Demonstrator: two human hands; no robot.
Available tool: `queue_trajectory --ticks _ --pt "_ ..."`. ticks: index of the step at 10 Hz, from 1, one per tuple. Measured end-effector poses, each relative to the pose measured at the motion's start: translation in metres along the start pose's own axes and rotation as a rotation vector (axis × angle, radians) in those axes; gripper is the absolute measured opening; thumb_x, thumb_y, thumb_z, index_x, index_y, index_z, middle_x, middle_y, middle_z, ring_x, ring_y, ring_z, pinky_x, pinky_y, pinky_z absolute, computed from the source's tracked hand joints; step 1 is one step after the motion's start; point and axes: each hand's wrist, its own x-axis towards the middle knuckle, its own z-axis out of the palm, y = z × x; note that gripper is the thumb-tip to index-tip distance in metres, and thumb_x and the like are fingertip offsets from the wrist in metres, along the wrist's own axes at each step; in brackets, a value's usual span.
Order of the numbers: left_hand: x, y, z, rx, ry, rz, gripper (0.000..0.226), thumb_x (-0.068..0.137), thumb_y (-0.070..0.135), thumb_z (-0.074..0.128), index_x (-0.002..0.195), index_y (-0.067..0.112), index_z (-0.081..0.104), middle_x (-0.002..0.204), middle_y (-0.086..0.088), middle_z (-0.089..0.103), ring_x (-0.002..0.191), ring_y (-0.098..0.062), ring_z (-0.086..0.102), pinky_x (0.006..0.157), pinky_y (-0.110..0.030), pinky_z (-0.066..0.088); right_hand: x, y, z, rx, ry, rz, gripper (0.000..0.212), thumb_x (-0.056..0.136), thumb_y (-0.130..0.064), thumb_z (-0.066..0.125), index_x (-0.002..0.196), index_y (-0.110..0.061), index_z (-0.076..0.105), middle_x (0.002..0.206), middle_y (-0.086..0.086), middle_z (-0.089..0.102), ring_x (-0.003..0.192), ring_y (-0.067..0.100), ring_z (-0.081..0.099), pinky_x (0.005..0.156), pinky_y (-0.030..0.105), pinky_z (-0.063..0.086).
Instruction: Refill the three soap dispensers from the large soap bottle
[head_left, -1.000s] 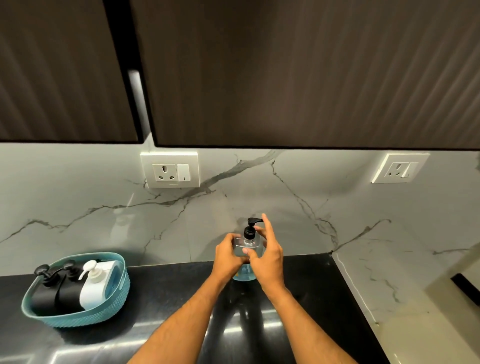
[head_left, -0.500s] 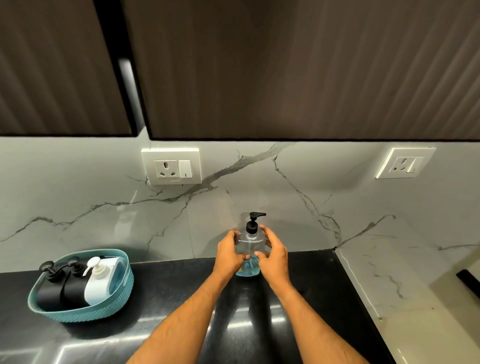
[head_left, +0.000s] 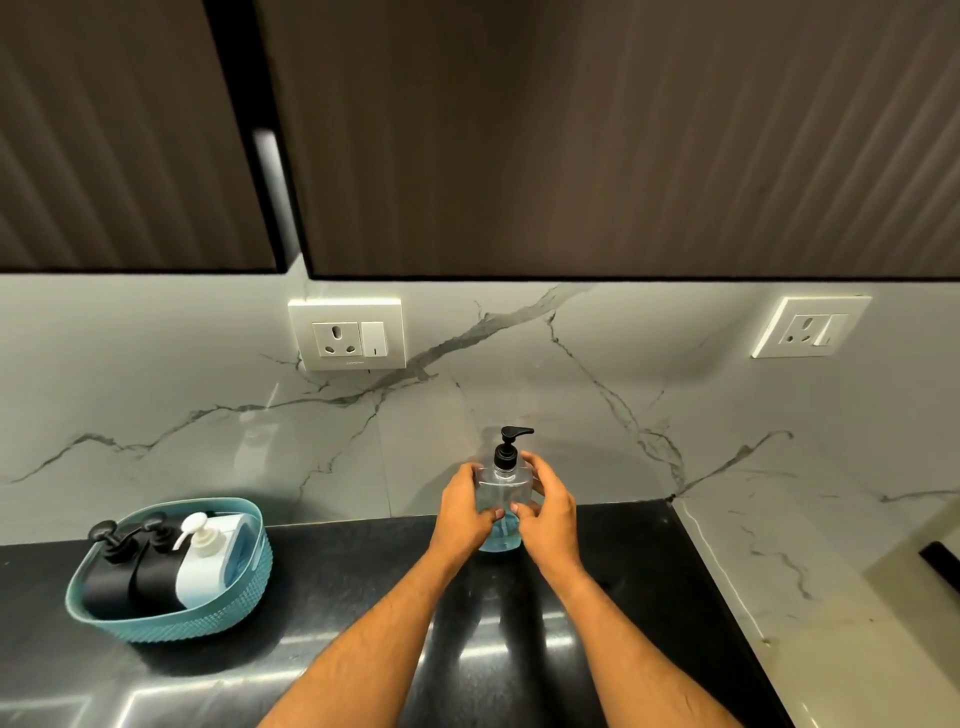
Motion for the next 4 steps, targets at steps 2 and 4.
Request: queue_trajectory --ticks 2,4 --pt "-0.004 0.003 0.000 0.022 0.000 0.010 0.063 0.076 0.006 0.087 0.127 0.017 0.052 0.123 0.003 0.061 0.118 -0.019 0.062 0.101 -0.030 0.051 0.001 0.000 -0.001 0.023 -0.029 0.000 0.076 0.086 0.012 0.066 0.145 -0.033 0.051 0.141 -0.010 0.058 0.132 0.012 0.056 0.104 0.044 0.055" --pt "-0.011 0.000 -0.006 0.050 0.044 0.053 0.072 0.078 0.018 0.077 0.143 0.012 0.045 0.137 -0.005 0.055 0.129 -0.022 0.054 0.111 -0.045 0.048 -0.006 -0.001 -0.003 -0.055 -0.017 -0.007 0.095 0.084 0.001 0.077 0.160 -0.026 0.027 0.150 -0.001 0.048 0.140 0.014 0.046 0.096 0.003 0.043"
